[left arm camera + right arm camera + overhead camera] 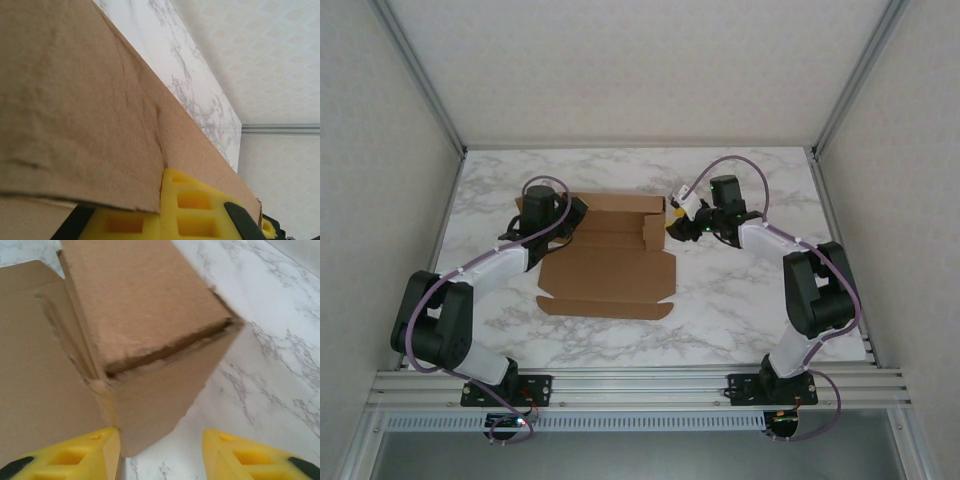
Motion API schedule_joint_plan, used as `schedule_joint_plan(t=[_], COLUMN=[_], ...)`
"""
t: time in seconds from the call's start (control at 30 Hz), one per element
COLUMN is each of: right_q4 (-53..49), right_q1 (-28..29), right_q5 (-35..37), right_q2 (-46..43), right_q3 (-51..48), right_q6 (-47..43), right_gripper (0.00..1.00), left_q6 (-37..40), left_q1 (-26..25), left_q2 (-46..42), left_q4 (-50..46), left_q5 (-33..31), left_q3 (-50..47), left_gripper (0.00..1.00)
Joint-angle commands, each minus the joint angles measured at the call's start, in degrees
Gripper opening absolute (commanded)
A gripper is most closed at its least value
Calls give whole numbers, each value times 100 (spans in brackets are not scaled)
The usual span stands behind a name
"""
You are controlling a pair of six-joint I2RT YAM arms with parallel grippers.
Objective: Fold the paper box
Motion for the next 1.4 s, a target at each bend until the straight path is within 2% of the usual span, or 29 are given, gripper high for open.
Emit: schedule_joint_plan(t=[0.0, 0.4, 0.73, 0.8, 0.93, 1.07, 1.13, 1.23, 1.37], right_q4=[-68, 96, 670, 792, 996, 1056, 1105, 1315, 1469], right_q1=[142, 280, 657, 768, 1069, 1232, 1247, 1242, 1232], right_q5=[41, 589, 1254, 1536, 2752, 3728, 3959, 3894, 3918], right_q2=[-153, -117, 228, 275, 435, 629, 655, 621, 661], right_q3=[-84, -175, 2, -6, 53, 175, 188, 101, 140], right_q6=[-50, -129, 213, 239, 296, 426, 542, 556, 623], right_gripper=[48, 50, 45, 43, 37, 40, 43, 45, 42], left_q6=[123, 107, 81, 72, 46, -18, -27, -83, -164], left_q1=[-3, -4, -27, -24, -21, -27, -12, 12, 24], left_q2=[104, 124, 143, 139, 113, 105, 91, 69, 54], left_q4=[-491, -458, -400, -396, -392, -395, -445, -500, -552], left_q5=[-4, 12, 117, 143, 177, 253, 267, 340, 449], left_q3=[-114, -132, -149, -149, -149, -118, -89, -44, 17], left_gripper=[0, 0, 0, 0, 0, 0, 0, 0, 0])
